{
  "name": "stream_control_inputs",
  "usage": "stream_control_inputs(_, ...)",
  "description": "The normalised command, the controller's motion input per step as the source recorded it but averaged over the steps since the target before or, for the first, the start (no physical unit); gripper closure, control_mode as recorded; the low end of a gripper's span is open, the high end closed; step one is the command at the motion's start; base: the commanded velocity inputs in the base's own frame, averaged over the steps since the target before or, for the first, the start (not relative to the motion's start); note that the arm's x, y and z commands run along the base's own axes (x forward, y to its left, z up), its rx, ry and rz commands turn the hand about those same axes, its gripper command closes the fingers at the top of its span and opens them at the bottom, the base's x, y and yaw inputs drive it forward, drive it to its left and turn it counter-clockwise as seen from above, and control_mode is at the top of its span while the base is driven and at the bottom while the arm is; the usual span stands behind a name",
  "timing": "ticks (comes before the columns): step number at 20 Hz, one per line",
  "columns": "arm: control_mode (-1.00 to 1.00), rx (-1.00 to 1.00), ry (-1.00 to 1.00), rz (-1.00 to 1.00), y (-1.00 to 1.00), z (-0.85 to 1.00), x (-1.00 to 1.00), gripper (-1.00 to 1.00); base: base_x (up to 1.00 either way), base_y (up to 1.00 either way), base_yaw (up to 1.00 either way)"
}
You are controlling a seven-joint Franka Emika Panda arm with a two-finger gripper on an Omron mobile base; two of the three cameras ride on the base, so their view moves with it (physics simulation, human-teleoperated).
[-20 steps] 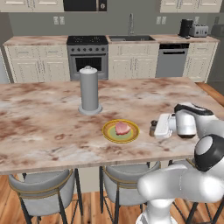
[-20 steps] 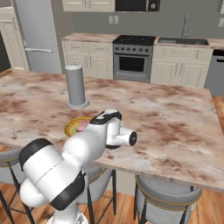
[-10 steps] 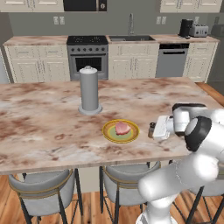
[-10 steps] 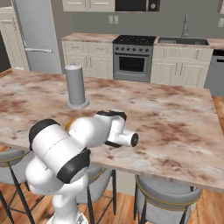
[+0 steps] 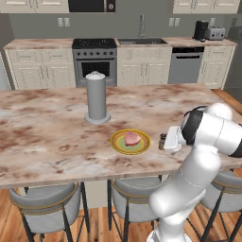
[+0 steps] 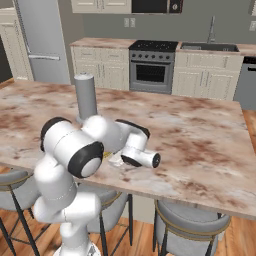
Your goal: Retrieve the shaker from the cabinet and place it next the steak on a plate on the dining table.
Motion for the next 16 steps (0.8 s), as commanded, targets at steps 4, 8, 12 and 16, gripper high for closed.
stream_control_inputs(4,-1.00,0.00,0.00,0.02,0.00,-0.21,0.23,1.00,0.00,0.00,0.00)
stream_control_inputs(8,-1.00,0.00,0.00,0.02,0.00,-0.20,0.23,1.00,0.00,0.00,0.00)
stream_control_inputs(12,-1.00,0.00,0.00,0.02,-0.02,-0.19,0.19,-1.00,0.00,0.00,0.00)
stream_control_inputs(16,-1.00,0.00,0.00,0.02,-0.03,-0.17,0.14,-1.00,0.00,0.00,0.00)
